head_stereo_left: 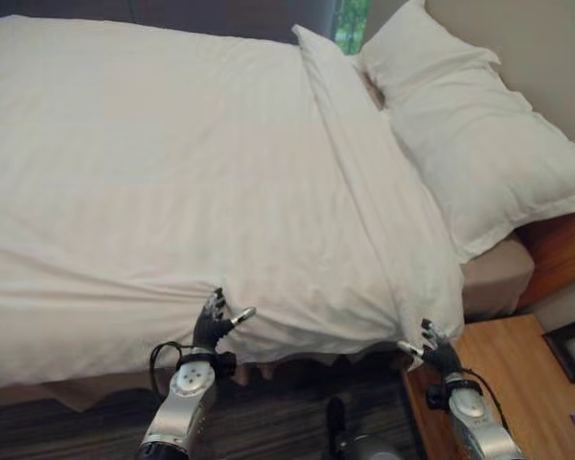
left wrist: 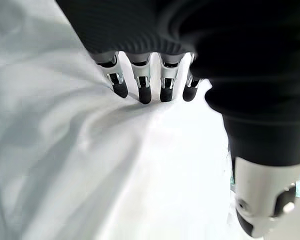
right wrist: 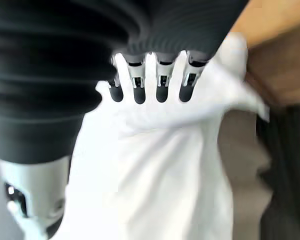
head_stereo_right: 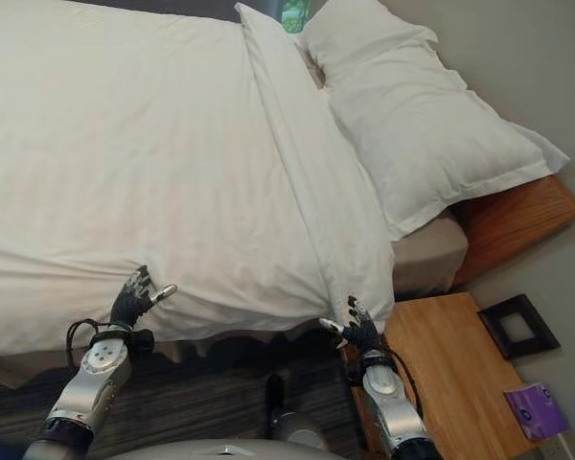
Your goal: Making the bed.
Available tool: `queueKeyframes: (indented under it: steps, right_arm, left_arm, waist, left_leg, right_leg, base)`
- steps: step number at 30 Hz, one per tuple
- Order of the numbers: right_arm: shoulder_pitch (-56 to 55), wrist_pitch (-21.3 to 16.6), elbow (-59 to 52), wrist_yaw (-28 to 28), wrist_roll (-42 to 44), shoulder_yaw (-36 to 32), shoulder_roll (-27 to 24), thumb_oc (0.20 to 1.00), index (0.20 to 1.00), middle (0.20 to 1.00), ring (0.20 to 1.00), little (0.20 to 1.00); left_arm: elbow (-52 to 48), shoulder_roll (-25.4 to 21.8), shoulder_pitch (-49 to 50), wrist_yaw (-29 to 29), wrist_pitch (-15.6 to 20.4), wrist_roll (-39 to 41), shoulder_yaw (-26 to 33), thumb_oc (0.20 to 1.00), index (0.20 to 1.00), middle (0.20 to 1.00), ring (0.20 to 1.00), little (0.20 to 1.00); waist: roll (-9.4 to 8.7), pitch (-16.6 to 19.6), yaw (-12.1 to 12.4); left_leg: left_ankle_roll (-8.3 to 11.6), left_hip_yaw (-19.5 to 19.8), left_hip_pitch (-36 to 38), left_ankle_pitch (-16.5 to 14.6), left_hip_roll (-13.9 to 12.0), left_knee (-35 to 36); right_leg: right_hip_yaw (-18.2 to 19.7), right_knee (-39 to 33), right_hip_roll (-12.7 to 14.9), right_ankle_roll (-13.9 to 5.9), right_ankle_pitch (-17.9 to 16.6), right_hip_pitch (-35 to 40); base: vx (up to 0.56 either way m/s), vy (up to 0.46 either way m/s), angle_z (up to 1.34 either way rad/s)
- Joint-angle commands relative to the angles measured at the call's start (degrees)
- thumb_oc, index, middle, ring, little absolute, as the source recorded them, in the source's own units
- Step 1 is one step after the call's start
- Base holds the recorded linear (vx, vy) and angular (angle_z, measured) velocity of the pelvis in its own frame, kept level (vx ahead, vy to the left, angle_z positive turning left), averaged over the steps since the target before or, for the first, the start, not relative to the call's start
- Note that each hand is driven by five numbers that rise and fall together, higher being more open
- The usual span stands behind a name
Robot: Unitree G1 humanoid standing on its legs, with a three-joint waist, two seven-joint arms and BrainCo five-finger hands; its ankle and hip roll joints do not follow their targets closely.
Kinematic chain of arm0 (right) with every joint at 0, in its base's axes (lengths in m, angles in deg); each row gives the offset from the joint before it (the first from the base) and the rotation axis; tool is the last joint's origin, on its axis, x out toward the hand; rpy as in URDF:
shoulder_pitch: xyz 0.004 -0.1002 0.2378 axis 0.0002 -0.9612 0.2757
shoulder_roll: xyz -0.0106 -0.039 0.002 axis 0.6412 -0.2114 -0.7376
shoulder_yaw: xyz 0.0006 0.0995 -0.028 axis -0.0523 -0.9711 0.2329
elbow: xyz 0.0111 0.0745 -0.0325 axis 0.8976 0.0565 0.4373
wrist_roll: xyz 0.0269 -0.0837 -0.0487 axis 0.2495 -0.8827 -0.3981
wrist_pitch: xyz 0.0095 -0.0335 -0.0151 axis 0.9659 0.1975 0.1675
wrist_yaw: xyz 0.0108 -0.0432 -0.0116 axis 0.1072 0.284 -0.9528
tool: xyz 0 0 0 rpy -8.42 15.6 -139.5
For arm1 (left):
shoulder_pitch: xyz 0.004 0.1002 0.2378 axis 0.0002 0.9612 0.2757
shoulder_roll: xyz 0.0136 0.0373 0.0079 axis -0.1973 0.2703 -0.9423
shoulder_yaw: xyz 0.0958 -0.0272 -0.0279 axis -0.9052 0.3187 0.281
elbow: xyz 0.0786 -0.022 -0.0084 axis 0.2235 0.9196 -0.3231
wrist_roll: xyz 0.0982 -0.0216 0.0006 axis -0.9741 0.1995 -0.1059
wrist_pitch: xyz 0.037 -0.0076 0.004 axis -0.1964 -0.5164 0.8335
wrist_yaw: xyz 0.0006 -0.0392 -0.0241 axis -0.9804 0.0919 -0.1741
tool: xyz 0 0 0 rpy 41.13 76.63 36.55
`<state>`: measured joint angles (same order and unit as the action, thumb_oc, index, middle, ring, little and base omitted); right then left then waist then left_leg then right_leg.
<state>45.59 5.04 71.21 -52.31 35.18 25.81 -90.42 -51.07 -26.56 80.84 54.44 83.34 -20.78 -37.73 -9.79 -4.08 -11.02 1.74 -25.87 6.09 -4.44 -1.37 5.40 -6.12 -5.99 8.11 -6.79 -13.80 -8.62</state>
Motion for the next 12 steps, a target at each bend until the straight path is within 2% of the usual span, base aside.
queueKeyframes:
  steps: [1,3,12]
  right_arm:
    - [5.97,-5.57,-0.35,-2.03,11.05,-0.31,0.79,1.0,1.0,1.0,1.0,1.0]
    - [6.53,-5.98,0.23,-2.93,14.32,0.32,1.85,1.0,1.0,1.0,1.0,1.0]
    - [9.03,-6.9,0.32,-2.91,15.37,1.99,1.8,1.0,1.0,1.0,1.0,1.0]
  left_arm:
    - [-4.72,1.57,-5.02,2.49,4.89,-1.26,-4.12,1.0,1.0,1.0,1.0,1.0]
    - [-4.89,1.42,-5.17,2.94,5.17,-1.22,-4.26,1.0,1.0,1.0,1.0,1.0]
    - [-5.48,-0.25,-4.96,1.1,6.47,-1.98,-2.0,1.0,1.0,1.0,1.0,1.0]
  waist:
    - [3.11,0.7,-1.74]
    - [3.3,0.76,-1.53]
    - [2.94,1.37,-0.5]
  left_leg:
    - [4.09,2.34,0.61,1.74,-5.29,-0.4]
    - [4.1,2.4,1.07,1.49,-5.42,-0.4]
    - [4.19,2.66,1.32,1.84,-5.5,-0.4]
  right_leg:
    - [-1.03,0.99,-0.14,-3.54,4.32,1.27]
    - [-1.09,0.99,-0.27,-3.53,4.48,1.79]
    - [-1.41,0.99,-0.33,-3.18,4.64,2.5]
  base:
    - [0.0,0.0,0.0]
    - [0.0,0.0,0.0]
    - [0.0,-0.001,0.0]
